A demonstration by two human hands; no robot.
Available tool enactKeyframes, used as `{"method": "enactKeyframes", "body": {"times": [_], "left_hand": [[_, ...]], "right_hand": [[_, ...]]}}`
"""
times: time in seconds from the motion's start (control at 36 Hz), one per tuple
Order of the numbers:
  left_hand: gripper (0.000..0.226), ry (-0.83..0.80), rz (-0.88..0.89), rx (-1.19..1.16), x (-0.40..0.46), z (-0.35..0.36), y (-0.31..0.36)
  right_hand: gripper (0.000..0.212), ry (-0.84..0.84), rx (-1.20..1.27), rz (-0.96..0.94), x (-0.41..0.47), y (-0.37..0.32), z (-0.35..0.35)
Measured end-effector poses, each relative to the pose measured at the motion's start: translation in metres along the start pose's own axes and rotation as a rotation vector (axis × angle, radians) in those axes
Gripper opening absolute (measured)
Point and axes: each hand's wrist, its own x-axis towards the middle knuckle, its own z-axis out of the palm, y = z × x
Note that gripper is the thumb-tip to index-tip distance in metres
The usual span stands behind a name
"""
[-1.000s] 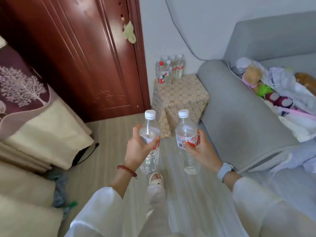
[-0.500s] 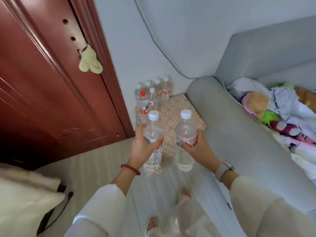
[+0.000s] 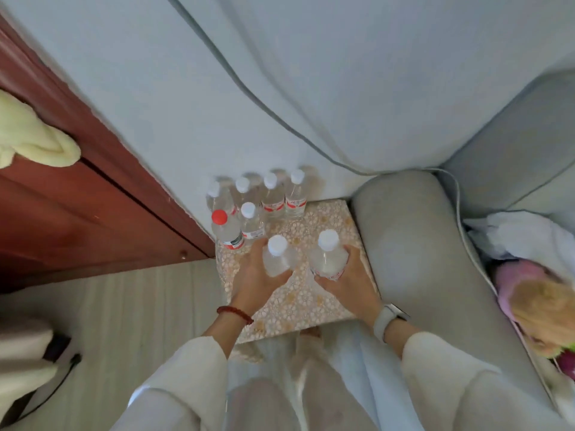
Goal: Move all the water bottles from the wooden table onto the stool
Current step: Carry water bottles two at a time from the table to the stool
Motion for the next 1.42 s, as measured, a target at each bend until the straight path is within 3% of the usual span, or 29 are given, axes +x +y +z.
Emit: {"method": "enactKeyframes", "body": {"times": [0.25,0.44,0.61,0.75,0.83,0.92,1.06,1.42], "left_hand": [[0.075,0.009,-0.085,0.012,0.071,0.052,-0.019],[0.075,0.005,-0.085,0.022,0.091,0.063,-0.028],[0.081,-0.059,-0.117,0.164,0.093,0.056,-0.024],[0.059,0.011,-0.02,0.26,0.089,0.042,-0.005],[0.044,0.018,0.012,0.377,0.09,0.034,0.002],[0.043,0.001,0.091,0.501,0.091,0.029,0.009],[0.041,-0.047,0.176,0.695,0.099,0.026,0.012],[0.038,-0.072,0.195,0.776,0.122,0.011,0.014]], "right_hand": [[0.062,-0.114,-0.078,0.01,0.093,0.035,0.017],[0.066,-0.104,-0.062,-0.017,0.114,0.053,0.033],[0.074,-0.25,-0.089,-0.008,0.109,0.051,0.026],[0.072,-0.301,-0.191,-0.102,0.103,0.039,0.011],[0.066,-0.269,-0.285,-0.167,0.105,0.029,0.002],[0.052,-0.213,-0.436,-0.266,0.108,0.015,-0.007],[0.039,-0.273,-0.736,-0.338,0.113,0.0,-0.009],[0.038,-0.143,-0.584,-0.252,0.138,-0.028,0.011]]}}
